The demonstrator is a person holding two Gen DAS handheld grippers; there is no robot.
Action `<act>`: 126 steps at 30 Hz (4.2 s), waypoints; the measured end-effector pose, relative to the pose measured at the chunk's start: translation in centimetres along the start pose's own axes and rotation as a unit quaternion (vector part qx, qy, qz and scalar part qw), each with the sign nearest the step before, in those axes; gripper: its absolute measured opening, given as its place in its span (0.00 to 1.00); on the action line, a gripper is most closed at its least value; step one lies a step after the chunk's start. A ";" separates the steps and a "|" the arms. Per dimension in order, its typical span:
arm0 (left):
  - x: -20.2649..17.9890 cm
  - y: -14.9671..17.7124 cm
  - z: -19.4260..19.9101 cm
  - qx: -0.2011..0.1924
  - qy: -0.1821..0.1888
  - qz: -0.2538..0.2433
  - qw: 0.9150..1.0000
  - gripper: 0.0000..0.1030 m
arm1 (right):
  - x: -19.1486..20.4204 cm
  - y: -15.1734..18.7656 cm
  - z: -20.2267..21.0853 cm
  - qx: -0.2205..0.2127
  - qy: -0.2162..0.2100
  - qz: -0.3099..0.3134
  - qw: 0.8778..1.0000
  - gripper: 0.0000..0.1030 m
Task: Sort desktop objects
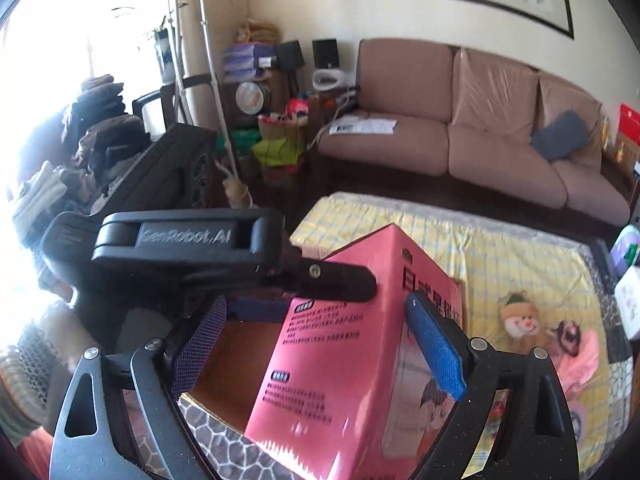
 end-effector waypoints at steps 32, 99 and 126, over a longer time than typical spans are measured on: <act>-3.5 3.0 -3.6 0.111 0.012 0.056 0.992 0.89 | -9.8 3.6 3.9 0.018 -0.014 -0.178 0.984 0.87; -3.3 3.3 -8.3 0.134 -0.212 -0.066 0.966 0.69 | -12.8 6.5 0.9 0.060 -0.058 -0.234 0.969 0.48; -4.1 11.6 4.3 -0.083 -0.349 -0.169 0.918 0.86 | -2.3 4.7 1.2 0.062 0.073 -0.081 0.992 0.70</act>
Point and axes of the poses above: each gripper's, at about its wrist camera, not at the fingertips, and z roughly against the way its jaws point, x to its left, y to its underside, the point moved 1 cm from there along -z, roughly the way its jaws point, and after that the axes turned 7 degrees about -y, right-handed, at the moved point
